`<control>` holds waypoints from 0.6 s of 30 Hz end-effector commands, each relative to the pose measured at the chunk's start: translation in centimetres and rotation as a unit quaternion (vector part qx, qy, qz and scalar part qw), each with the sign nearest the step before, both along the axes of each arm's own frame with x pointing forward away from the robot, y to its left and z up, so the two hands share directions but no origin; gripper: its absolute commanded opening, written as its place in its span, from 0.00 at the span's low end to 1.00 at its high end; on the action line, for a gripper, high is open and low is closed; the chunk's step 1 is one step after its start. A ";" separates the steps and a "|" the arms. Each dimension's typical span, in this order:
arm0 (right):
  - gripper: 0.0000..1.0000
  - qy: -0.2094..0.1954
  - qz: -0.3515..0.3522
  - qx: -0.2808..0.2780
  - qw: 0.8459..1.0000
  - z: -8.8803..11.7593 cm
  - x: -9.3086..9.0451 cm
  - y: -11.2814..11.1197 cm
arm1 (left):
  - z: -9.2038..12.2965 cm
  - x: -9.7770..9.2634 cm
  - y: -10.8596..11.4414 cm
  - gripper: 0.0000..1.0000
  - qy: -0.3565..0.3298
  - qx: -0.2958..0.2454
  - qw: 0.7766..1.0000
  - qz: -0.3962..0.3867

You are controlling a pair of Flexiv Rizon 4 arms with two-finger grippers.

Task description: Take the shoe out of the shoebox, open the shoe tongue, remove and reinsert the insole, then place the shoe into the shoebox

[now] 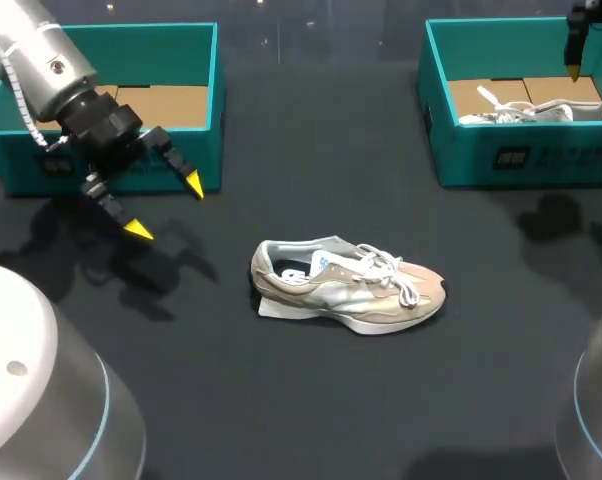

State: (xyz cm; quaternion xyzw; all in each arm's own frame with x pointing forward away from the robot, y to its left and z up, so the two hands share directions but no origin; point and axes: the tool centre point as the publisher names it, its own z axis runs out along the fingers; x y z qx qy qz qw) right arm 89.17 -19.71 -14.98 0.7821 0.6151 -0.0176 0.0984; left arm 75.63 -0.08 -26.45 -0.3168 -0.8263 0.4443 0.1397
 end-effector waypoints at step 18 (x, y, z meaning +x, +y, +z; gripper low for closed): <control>1.00 0.000 0.000 0.000 1.000 0.0 0.0 0.0 | -2.7 -0.4 -0.6 1.00 0.107 -0.127 0.957 0.238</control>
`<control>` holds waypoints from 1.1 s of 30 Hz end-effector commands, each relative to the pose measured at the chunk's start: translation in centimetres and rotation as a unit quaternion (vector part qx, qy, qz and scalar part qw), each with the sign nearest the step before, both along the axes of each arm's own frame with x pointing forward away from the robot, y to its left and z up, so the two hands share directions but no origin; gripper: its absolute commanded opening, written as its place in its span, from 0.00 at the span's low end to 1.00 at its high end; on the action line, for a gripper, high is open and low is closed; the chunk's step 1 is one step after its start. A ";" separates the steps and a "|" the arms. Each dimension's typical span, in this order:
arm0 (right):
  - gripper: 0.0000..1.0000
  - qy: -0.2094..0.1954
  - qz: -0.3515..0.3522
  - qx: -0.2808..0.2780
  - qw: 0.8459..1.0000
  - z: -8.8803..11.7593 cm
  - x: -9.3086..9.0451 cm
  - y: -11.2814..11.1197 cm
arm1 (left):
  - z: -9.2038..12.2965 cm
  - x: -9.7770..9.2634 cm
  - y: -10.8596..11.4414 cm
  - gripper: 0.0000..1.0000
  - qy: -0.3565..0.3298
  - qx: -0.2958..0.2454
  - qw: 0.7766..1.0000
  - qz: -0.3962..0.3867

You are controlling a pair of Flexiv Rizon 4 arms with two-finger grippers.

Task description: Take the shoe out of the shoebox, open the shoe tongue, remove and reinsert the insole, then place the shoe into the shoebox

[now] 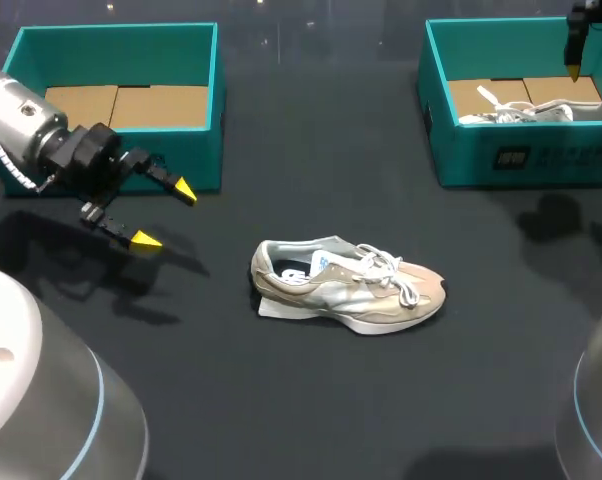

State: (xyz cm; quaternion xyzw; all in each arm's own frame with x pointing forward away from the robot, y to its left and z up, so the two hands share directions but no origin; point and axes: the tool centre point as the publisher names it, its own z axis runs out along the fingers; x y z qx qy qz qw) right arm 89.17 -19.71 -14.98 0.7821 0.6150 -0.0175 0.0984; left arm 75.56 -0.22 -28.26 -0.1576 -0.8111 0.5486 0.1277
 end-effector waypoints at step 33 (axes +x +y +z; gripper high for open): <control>1.00 0.000 0.000 0.000 1.000 0.0 0.0 0.0 | -7.3 -1.0 0.7 1.00 0.042 -0.054 0.987 0.146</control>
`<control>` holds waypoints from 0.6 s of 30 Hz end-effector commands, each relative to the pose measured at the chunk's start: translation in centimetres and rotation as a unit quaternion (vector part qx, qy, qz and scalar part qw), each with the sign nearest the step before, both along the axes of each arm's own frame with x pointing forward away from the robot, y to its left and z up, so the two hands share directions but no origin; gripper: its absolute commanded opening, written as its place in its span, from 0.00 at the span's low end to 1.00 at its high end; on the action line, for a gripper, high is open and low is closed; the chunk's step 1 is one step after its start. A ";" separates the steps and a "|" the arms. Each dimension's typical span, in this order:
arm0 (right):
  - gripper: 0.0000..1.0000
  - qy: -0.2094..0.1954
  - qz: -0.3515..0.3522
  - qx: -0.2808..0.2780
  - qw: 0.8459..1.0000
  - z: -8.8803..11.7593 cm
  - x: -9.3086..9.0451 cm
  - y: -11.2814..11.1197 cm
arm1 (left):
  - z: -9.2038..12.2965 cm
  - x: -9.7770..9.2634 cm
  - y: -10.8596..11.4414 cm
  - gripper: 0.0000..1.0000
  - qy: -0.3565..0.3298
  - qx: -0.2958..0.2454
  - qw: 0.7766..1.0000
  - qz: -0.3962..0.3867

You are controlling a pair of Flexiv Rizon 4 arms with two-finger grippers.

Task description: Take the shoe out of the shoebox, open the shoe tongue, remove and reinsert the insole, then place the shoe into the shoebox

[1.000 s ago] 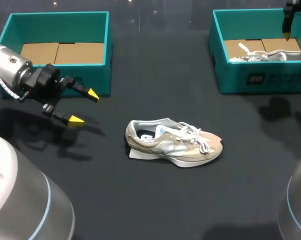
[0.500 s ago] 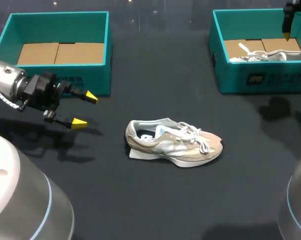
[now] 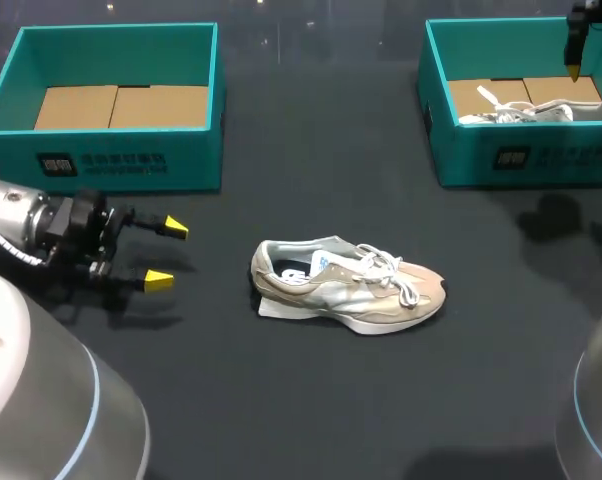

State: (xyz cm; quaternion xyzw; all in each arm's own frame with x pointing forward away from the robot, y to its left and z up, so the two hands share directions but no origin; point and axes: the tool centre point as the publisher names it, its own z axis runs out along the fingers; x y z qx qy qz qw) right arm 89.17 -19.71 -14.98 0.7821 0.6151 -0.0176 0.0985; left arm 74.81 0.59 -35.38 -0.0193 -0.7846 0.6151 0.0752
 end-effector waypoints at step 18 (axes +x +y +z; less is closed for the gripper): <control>1.00 0.000 0.000 0.000 1.000 0.0 0.0 0.0 | -1.9 -0.4 -2.4 1.00 -0.001 0.046 0.999 0.020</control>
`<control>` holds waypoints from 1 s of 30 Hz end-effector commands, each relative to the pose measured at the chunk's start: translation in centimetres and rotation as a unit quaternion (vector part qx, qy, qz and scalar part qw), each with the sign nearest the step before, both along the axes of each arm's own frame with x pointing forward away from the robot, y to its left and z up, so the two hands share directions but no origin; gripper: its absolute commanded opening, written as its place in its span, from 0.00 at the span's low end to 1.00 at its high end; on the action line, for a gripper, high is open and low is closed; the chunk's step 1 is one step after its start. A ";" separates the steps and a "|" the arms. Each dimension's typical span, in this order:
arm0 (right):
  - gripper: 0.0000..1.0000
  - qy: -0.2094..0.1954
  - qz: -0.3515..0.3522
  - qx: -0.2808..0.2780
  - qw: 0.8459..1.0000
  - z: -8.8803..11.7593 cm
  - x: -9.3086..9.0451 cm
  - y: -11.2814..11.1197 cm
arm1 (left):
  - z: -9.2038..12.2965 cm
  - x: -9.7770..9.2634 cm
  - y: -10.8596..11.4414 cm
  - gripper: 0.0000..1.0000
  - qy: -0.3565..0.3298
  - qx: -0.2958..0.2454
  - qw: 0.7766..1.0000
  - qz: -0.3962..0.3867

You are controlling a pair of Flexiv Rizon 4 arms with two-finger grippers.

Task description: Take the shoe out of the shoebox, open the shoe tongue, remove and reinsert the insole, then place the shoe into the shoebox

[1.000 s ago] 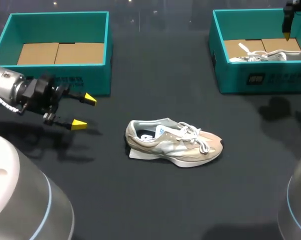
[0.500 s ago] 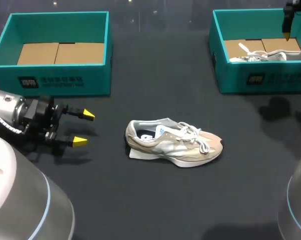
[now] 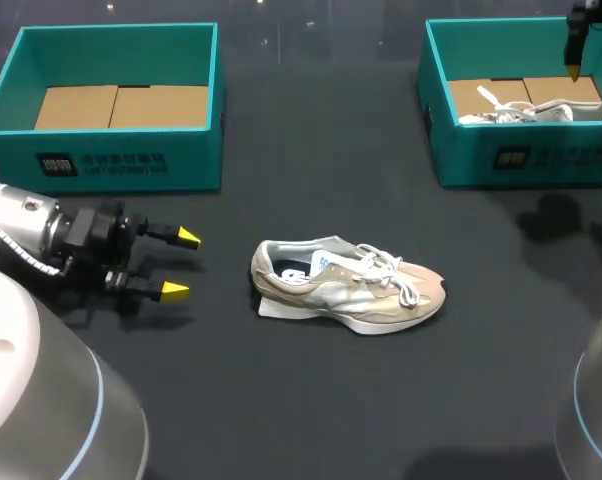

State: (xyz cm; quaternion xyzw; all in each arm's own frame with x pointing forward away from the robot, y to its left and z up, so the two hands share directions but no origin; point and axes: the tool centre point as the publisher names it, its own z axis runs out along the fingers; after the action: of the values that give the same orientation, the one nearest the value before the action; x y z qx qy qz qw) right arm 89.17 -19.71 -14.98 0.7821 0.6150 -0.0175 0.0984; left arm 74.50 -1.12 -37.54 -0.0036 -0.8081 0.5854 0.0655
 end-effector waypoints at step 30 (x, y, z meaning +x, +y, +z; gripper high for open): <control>1.00 0.000 0.000 0.000 1.000 0.0 0.0 0.0 | -0.8 0.8 -3.5 1.00 -0.015 -0.023 0.999 0.019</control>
State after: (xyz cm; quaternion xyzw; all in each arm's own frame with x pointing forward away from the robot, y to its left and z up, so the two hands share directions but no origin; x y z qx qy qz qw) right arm 89.17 -19.71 -14.98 0.7821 0.6150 -0.0176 0.0984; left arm 75.33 -4.13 -38.23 -0.0006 -0.7947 0.6054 0.0439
